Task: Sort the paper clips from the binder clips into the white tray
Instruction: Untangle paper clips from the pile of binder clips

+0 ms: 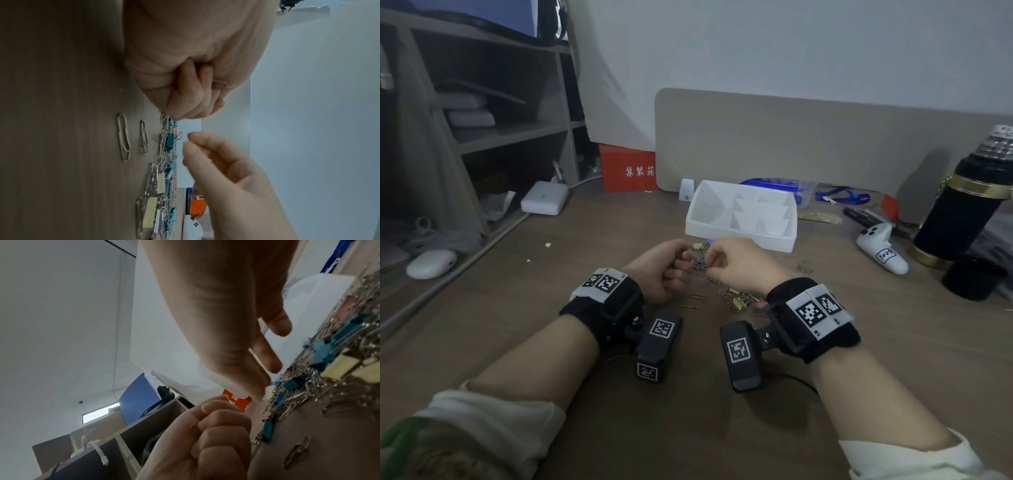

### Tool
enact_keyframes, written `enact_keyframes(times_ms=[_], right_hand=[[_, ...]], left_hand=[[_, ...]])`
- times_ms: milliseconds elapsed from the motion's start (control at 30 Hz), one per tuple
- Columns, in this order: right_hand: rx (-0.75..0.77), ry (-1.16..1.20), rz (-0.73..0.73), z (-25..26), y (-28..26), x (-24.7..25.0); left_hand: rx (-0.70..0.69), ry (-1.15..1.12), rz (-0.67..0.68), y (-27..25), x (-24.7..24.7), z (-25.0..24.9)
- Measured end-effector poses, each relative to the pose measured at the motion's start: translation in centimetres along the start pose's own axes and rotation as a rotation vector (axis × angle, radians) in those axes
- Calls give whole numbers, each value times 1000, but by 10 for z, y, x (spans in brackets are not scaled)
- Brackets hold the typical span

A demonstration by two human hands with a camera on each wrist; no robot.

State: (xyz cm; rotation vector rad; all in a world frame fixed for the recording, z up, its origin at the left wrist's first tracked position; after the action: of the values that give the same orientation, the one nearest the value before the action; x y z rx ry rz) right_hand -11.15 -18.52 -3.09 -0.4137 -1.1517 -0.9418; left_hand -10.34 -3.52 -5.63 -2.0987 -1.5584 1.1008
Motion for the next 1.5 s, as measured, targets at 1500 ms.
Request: enact_keyframes(times_ms=[1500], right_hand=[[-59, -103, 202, 2, -3, -10]], left_hand=[[-14, 71, -17, 0, -1, 2]])
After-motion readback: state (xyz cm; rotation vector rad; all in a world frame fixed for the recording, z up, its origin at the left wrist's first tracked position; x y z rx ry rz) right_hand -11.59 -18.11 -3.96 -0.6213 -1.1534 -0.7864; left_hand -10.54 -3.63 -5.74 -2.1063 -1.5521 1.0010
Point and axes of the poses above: each hand's wrist, its own y-axis towards the middle knuckle, its own x-axis out of the back of the hand, z = x × y, the point moved 1 cm from there along y, towards the middle knuckle, and after that the axes turned 14 degrees about x, right-handed, at the moved point
